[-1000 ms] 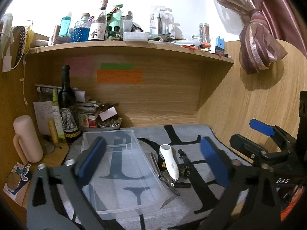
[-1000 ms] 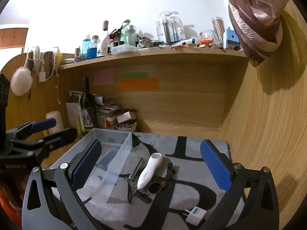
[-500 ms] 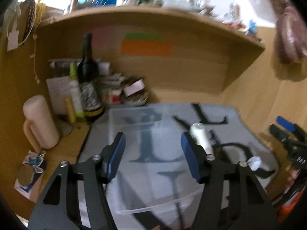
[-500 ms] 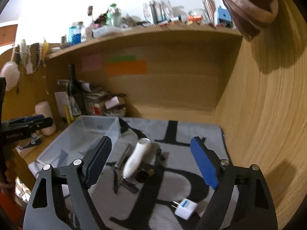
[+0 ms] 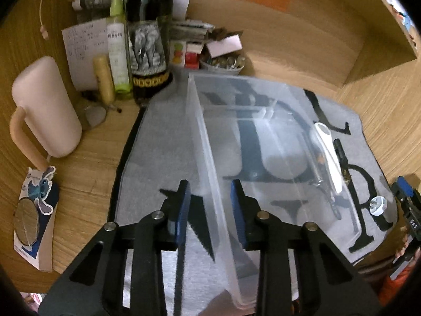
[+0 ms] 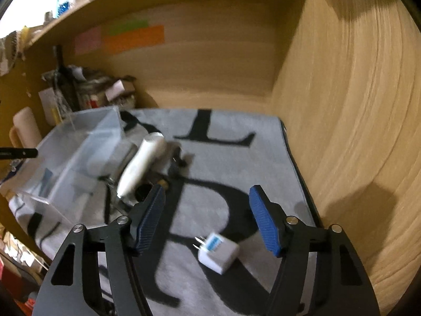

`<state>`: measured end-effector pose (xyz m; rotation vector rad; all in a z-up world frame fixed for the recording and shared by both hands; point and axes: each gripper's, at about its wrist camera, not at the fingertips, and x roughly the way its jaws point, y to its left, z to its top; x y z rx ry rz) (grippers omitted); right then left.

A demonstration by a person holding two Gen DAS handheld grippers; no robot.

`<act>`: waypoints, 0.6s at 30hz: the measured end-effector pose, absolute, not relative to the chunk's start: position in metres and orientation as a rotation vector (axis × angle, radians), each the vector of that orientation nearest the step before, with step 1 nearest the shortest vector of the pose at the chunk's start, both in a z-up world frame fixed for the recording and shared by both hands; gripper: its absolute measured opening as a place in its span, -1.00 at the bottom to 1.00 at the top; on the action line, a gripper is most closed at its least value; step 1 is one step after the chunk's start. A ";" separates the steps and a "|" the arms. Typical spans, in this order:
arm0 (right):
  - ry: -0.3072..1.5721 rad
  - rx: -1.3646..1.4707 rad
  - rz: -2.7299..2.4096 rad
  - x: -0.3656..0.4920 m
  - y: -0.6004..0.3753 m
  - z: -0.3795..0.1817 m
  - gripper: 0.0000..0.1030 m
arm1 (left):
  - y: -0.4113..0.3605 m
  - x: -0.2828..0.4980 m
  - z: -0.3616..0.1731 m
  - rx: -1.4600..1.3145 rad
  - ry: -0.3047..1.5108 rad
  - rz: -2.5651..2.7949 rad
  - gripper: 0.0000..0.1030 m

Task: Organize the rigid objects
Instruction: 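Grasp the clear box wall with the left gripper while the right gripper grasps the white plug adapter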

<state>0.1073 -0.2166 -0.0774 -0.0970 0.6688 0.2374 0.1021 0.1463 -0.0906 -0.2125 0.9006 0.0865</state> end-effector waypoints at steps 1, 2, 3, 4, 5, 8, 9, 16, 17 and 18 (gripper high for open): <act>0.681 -0.098 0.232 0.107 -0.218 -0.081 0.23 | 0.147 0.103 -0.093 -0.211 0.913 0.084 -0.45; 0.693 -0.096 0.226 0.108 -0.221 -0.085 0.23 | 0.147 0.104 -0.095 -0.213 0.926 0.078 -0.51; 0.709 -0.093 0.221 0.108 -0.223 -0.089 0.23 | 0.146 0.105 -0.098 -0.216 0.938 0.069 -0.53; 0.722 -0.089 0.217 0.108 -0.225 -0.092 0.23 | 0.146 0.105 -0.100 -0.221 0.952 0.059 -0.58; 0.737 -0.084 0.212 0.109 -0.227 -0.096 0.23 | 0.145 0.106 -0.102 -0.226 0.961 0.047 -0.64; 0.781 -0.068 0.199 0.112 -0.232 -0.109 0.23 | 0.139 0.107 -0.102 -0.213 0.965 0.038 -0.77; 0.793 -0.063 0.196 0.112 -0.234 -0.112 0.23 | 0.137 0.107 -0.102 -0.201 0.960 0.044 -0.77; 0.833 -0.027 0.212 0.114 -0.240 -0.122 -0.01 | 0.133 0.107 -0.102 -0.170 0.950 0.057 -0.79; 0.836 -0.031 0.222 0.115 -0.238 -0.123 -0.19 | 0.133 0.107 -0.102 -0.170 0.949 0.057 -0.78; 0.837 -0.035 0.226 0.116 -0.236 -0.123 -0.19 | 0.133 0.107 -0.102 -0.170 0.949 0.057 -0.79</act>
